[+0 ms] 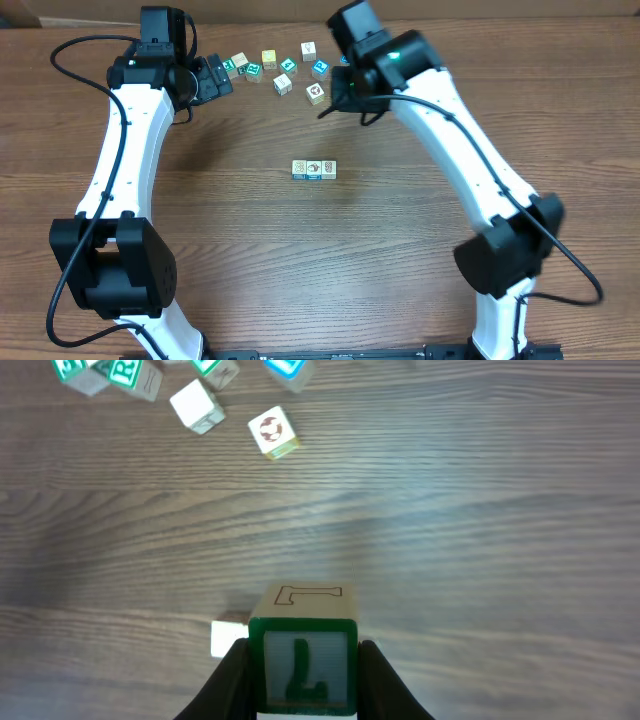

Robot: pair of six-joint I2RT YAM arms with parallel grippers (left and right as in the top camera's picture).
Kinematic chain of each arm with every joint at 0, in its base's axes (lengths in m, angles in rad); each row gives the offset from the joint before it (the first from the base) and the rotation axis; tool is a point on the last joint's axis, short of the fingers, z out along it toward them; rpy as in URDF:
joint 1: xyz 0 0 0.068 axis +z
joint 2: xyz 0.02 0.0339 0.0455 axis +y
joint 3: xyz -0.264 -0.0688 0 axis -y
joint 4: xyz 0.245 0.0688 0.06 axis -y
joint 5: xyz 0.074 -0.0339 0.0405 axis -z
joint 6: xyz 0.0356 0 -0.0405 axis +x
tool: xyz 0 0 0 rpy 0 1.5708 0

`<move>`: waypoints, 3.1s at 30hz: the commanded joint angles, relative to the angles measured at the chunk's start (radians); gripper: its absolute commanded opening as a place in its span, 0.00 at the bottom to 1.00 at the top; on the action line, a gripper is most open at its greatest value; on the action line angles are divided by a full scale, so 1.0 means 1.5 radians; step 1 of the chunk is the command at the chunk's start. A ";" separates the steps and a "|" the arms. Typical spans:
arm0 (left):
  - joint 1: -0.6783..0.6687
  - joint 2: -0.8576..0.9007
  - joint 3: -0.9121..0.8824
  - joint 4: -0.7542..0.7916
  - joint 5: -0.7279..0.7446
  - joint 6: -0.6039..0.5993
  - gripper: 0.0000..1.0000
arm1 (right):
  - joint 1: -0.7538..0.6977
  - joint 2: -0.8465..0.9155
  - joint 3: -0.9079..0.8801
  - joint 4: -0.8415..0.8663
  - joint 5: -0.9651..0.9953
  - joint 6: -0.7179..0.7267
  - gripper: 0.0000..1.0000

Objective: Form a horizontal line
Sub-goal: 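Lift the L block and carry it toward the right end of the row, then lower the L block onto the table right of the pineapple block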

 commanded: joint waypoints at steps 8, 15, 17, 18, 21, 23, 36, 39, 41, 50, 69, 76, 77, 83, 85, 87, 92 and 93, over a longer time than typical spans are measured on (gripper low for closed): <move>-0.004 -0.004 0.005 0.001 0.003 0.005 1.00 | -0.070 -0.028 -0.003 -0.106 0.001 -0.001 0.14; -0.003 -0.004 0.005 0.001 0.003 0.005 1.00 | -0.073 -0.028 -0.003 -0.152 0.001 0.000 0.15; -0.003 -0.004 0.005 0.001 0.003 0.005 1.00 | -0.073 -0.028 -0.003 -0.161 0.001 0.000 0.15; -0.003 -0.004 0.005 0.001 0.003 0.005 1.00 | -0.073 -0.028 -0.006 -0.165 0.001 0.000 0.15; -0.003 -0.004 0.005 0.001 0.003 0.006 1.00 | -0.073 -0.028 -0.019 -0.169 0.001 0.000 0.15; -0.003 -0.004 0.005 0.001 0.003 0.005 1.00 | -0.073 -0.028 -0.037 -0.165 0.001 0.000 0.15; -0.003 -0.004 0.005 0.001 0.003 0.005 1.00 | -0.069 -0.028 -0.242 -0.011 -0.046 0.000 0.18; -0.003 -0.004 0.005 0.001 0.003 0.005 1.00 | -0.069 -0.028 -0.283 0.033 -0.077 0.000 0.18; -0.003 -0.004 0.005 0.001 0.003 0.005 1.00 | -0.067 -0.028 -0.308 0.062 -0.090 0.000 0.18; -0.003 -0.004 0.005 0.001 0.003 0.006 1.00 | -0.043 -0.028 -0.370 0.161 -0.089 0.000 0.18; -0.003 -0.004 0.005 0.001 0.003 0.005 1.00 | -0.008 -0.028 -0.459 0.314 -0.079 0.014 0.18; -0.003 -0.004 0.005 0.001 0.003 0.006 1.00 | -0.006 -0.028 -0.461 0.319 -0.079 0.014 0.18; -0.003 -0.004 0.005 0.001 0.003 0.005 1.00 | -0.005 -0.028 -0.461 0.319 -0.079 0.014 0.18; -0.003 -0.004 0.005 0.001 0.003 0.005 1.00 | 0.001 -0.028 -0.470 0.327 -0.079 0.015 0.19; -0.003 -0.004 0.005 0.001 0.003 0.005 1.00 | 0.002 -0.028 -0.480 0.336 -0.079 0.015 0.19; -0.003 -0.004 0.005 0.001 0.003 0.005 1.00 | 0.002 -0.028 -0.487 0.343 -0.079 0.015 0.19; -0.003 -0.004 0.005 0.001 0.003 0.006 1.00 | 0.002 -0.028 -0.489 0.345 -0.079 0.015 0.21; -0.003 -0.004 0.005 0.001 0.003 0.005 1.00 | 0.002 -0.028 -0.489 0.345 -0.079 0.015 0.22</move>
